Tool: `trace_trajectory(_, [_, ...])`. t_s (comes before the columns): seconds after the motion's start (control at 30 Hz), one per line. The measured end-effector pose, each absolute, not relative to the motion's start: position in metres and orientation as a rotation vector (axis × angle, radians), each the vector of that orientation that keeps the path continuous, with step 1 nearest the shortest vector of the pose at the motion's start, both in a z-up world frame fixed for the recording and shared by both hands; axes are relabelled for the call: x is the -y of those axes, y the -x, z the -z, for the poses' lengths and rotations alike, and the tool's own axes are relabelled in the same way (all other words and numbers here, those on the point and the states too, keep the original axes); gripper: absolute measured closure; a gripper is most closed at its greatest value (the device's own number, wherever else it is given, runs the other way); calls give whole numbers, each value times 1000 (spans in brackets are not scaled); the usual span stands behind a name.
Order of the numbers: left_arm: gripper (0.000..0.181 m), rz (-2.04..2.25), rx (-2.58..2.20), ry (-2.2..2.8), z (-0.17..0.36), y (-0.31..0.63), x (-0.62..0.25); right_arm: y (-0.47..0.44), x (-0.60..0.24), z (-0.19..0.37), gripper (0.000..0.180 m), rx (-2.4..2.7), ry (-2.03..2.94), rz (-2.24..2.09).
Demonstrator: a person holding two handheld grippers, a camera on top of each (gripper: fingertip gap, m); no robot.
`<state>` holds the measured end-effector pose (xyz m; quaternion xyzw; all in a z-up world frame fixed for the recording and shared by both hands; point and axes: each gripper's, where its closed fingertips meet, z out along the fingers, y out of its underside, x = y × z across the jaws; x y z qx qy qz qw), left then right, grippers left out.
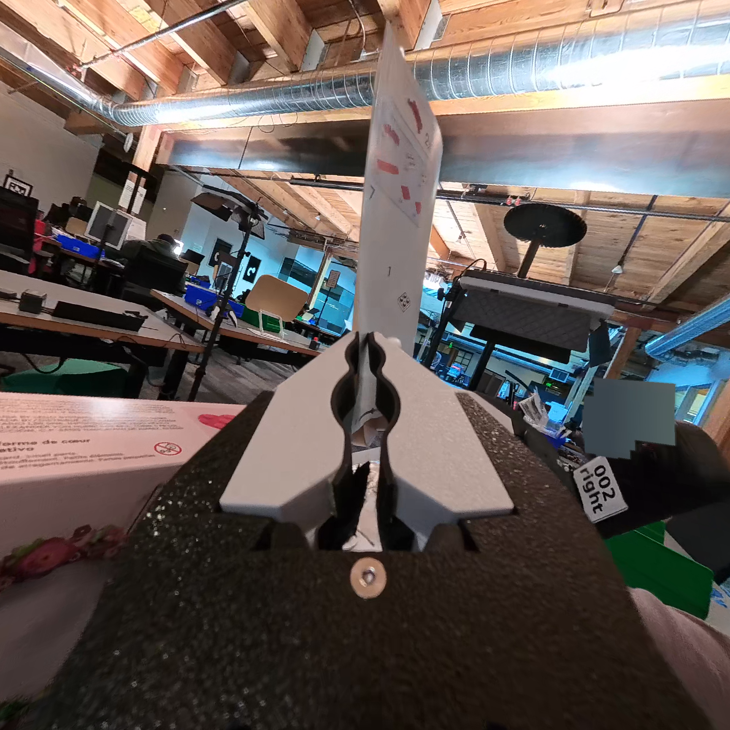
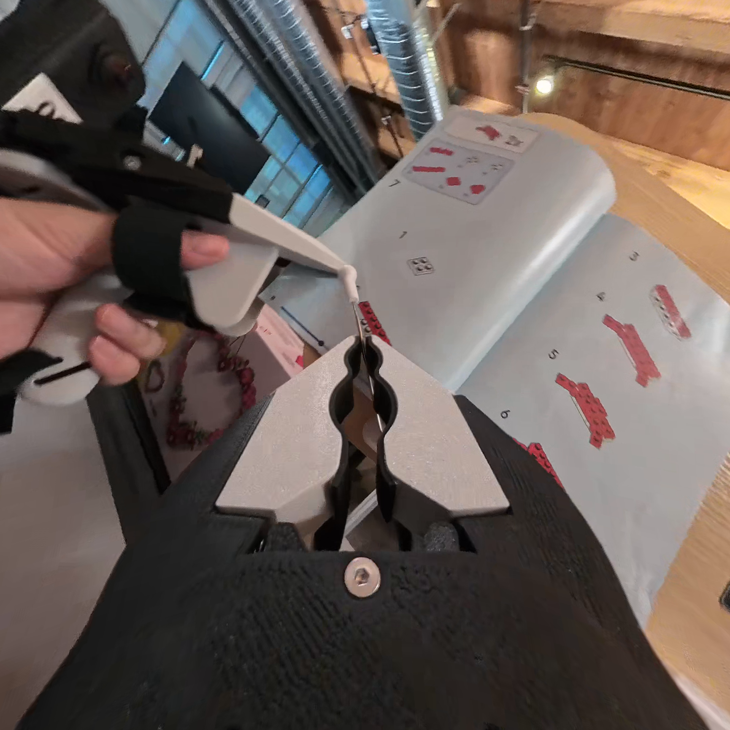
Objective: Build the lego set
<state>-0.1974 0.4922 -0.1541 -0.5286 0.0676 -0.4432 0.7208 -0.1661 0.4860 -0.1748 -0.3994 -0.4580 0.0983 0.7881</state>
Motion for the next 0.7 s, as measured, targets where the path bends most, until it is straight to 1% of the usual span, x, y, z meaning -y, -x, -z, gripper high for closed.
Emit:
trace_trajectory(0.03, [181,983,-149,1166,154,197,-492,164,-488,172,180,944,871,-228])
trace_trajectory(0.37, [181,997,-159,1141,153,196,-490,134,-507,153,180,546,995,-470])
trace_trajectory(0.57, [181,981,-155,1135,153,198,-490,131,-507,151,178,514,994,-495])
trace_trajectory(0.63, [162,998,-144,1109,150,200,-488,125,-503,145,164,489,942,-501])
trace_trajectory(0.67, [149,1010,-143,1084,147,202,-485,122,-500,142,160,484,908,-497])
trace_trajectory(0.7, [141,1014,-125,1058,144,206,-484,118,-496,137,157,483,874,-486])
